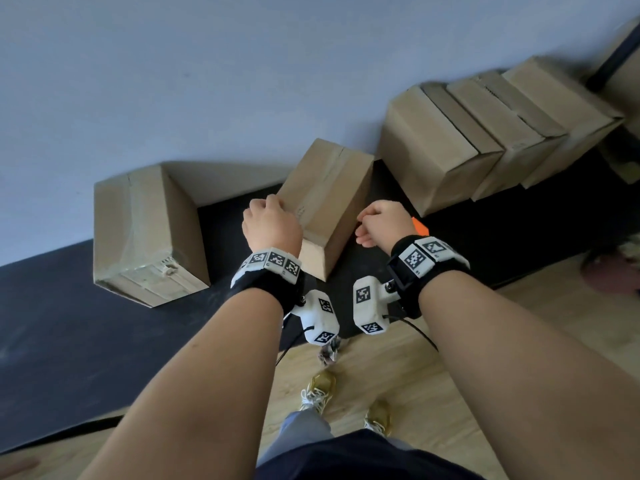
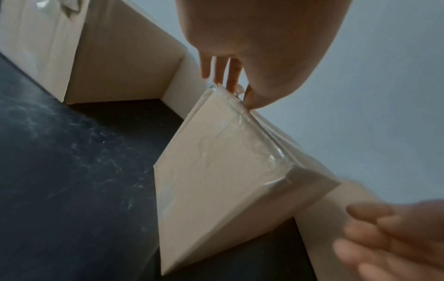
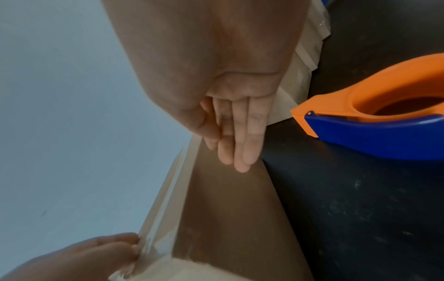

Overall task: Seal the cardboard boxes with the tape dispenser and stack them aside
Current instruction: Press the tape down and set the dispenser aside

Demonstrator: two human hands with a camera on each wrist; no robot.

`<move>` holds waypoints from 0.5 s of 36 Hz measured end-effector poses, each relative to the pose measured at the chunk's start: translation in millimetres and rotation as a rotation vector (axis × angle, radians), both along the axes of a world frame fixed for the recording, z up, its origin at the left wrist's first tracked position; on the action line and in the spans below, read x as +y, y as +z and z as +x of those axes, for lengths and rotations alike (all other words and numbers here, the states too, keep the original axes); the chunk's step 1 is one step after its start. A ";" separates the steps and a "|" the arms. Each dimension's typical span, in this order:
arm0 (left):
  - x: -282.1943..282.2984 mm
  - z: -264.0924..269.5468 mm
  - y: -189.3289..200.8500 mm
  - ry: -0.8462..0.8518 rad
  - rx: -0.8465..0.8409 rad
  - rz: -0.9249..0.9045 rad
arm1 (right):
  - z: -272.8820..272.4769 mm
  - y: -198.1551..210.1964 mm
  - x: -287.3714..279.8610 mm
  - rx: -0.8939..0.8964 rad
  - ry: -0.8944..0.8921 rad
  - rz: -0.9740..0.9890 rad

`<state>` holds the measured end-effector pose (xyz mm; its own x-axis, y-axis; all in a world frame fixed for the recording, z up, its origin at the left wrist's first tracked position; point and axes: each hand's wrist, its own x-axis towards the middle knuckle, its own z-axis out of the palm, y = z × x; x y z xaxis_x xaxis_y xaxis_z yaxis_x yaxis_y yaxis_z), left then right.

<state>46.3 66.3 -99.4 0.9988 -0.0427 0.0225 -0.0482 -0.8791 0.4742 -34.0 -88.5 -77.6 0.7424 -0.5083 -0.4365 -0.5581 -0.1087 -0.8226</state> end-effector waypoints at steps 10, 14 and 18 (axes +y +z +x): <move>-53.3 -13.5 7.5 -0.457 -0.088 0.385 | 16.9 -19.5 -41.7 0.021 -0.082 -0.230; -51.1 -12.5 2.7 -0.480 -0.092 0.355 | 15.3 -2.5 -43.9 0.016 -0.090 -0.293; -37.5 -10.0 1.1 -0.533 -0.095 0.286 | 19.1 -3.0 -51.2 0.003 -0.079 -0.326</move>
